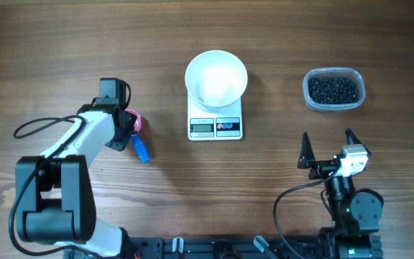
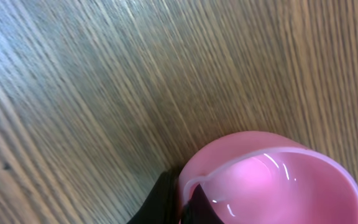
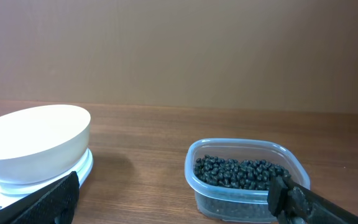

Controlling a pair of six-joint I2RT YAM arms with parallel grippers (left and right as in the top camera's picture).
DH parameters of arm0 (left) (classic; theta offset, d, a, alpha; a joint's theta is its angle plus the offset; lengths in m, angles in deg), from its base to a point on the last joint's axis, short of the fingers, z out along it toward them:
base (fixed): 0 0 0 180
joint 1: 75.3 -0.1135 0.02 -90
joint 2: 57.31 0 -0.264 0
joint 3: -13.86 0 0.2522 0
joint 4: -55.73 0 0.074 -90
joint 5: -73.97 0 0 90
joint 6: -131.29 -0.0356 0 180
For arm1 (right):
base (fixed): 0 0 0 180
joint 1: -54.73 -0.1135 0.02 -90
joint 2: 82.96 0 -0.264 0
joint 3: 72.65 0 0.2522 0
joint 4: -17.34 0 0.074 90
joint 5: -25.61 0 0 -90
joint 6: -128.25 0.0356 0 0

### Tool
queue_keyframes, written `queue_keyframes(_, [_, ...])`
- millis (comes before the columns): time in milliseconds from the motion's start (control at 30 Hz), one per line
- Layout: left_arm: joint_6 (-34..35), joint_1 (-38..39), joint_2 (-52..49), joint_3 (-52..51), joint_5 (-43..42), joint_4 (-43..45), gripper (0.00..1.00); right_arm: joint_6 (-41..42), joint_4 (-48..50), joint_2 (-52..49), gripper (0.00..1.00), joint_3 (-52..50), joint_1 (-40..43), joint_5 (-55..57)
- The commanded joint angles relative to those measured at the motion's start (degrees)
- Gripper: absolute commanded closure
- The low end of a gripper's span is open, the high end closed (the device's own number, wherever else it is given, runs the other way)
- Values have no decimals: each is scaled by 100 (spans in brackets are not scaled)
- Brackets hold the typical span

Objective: Scoop item into bowl and weigh 150g on scale

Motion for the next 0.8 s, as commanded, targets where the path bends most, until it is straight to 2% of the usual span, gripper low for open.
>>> queue_keyframes(0, [-87,-24,151,-13,-240,39,96,-96,13,39,0,-9,-24,-9])
queue_keyframes(133, [304,-24,490,-15,-234,4,96,-98,13,39,0,-9,-24,-9])
queue_keyframes(267, [2116,-9,494,-15,-234,-490,96,-101,13,39,0,-9,-24,-9])
queue_keyframes(300, [2839,2,494,-15,-254,-697,96,-96,13,39,0,-9,-24,-9])
queue_keyframes(367, [3501,17,494,-15,-254,-881,89,-98,13,39,0,-9,-24,-9])
queue_keyframes(600, [4734,31,468,-20,-251,-920,93,-98,13,39,0,-9,-24,-9])
queue_keyframes(667, [5027,31,400,-20,-251,-918,87,-98,13,39,0,-9,-24,-9])
queue_keyframes(700, [5060,31,356,-20,-254,-914,79,-98,13,39,0,-9,-24,-9])
queue_keyframes(767, [5025,31,260,-20,-254,-920,74,-98,13,39,1,-9,-24,-9])
